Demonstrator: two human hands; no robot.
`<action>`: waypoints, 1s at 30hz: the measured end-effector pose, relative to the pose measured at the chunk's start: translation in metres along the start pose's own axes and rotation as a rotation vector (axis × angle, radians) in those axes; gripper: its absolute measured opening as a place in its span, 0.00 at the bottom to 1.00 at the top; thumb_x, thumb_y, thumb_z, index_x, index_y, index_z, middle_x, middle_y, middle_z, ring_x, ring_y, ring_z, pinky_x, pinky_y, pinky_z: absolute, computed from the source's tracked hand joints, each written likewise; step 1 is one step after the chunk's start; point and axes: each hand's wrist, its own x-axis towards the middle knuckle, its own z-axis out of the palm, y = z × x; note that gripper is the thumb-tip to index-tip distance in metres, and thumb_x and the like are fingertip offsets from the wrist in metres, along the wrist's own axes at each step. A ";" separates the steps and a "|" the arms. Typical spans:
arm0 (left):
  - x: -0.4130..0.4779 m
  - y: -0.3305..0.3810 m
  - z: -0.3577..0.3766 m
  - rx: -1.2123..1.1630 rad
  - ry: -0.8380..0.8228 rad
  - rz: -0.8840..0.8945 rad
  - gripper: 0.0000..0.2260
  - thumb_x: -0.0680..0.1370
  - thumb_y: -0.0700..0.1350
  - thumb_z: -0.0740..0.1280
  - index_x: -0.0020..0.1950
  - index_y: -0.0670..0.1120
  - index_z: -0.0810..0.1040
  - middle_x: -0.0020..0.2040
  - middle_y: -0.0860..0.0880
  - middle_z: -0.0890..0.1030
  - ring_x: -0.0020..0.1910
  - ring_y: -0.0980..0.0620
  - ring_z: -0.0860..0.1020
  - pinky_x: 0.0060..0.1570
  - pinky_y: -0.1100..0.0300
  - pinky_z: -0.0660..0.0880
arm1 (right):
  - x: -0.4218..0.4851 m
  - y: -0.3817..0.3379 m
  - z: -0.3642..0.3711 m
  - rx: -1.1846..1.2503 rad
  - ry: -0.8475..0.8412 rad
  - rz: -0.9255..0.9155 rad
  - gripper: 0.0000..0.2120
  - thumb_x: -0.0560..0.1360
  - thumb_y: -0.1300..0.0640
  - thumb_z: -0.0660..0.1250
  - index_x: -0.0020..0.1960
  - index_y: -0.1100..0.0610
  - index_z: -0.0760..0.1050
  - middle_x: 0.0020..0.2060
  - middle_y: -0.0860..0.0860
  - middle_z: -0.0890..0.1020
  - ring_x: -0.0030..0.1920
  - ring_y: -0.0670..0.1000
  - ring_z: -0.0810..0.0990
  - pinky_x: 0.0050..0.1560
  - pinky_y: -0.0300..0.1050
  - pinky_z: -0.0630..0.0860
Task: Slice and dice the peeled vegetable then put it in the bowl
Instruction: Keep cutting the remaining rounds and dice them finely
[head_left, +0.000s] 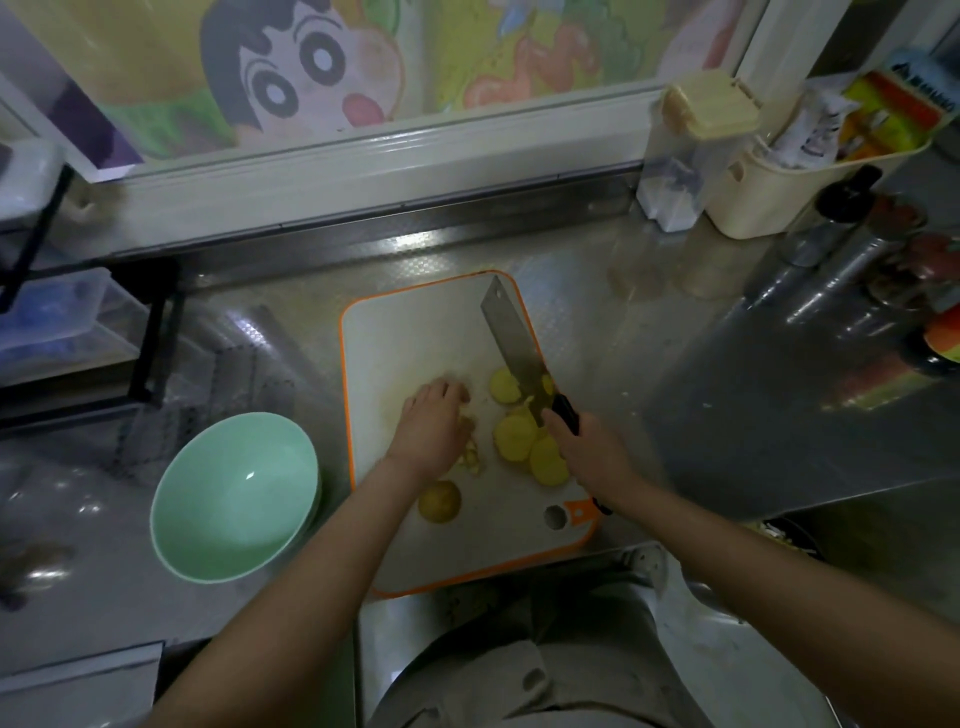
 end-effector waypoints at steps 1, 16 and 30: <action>0.011 0.003 0.000 -0.024 -0.006 -0.018 0.17 0.77 0.47 0.63 0.66 0.46 0.67 0.63 0.46 0.69 0.62 0.45 0.68 0.57 0.55 0.63 | 0.002 -0.001 -0.003 -0.014 0.005 0.000 0.21 0.80 0.50 0.59 0.30 0.55 0.63 0.24 0.50 0.67 0.24 0.46 0.65 0.27 0.38 0.59; 0.075 0.036 0.022 0.028 -0.193 -0.040 0.23 0.76 0.41 0.64 0.71 0.43 0.63 0.66 0.41 0.67 0.64 0.42 0.67 0.61 0.53 0.66 | 0.015 0.002 -0.020 -0.032 0.078 -0.010 0.21 0.80 0.52 0.59 0.29 0.55 0.64 0.24 0.49 0.70 0.23 0.43 0.67 0.23 0.34 0.62; -0.011 0.005 -0.002 -0.268 0.276 -0.218 0.09 0.72 0.41 0.66 0.43 0.45 0.66 0.44 0.48 0.69 0.44 0.48 0.68 0.36 0.54 0.65 | 0.007 0.004 0.006 -0.036 0.022 -0.031 0.21 0.80 0.51 0.61 0.29 0.53 0.62 0.24 0.50 0.66 0.25 0.47 0.65 0.28 0.41 0.58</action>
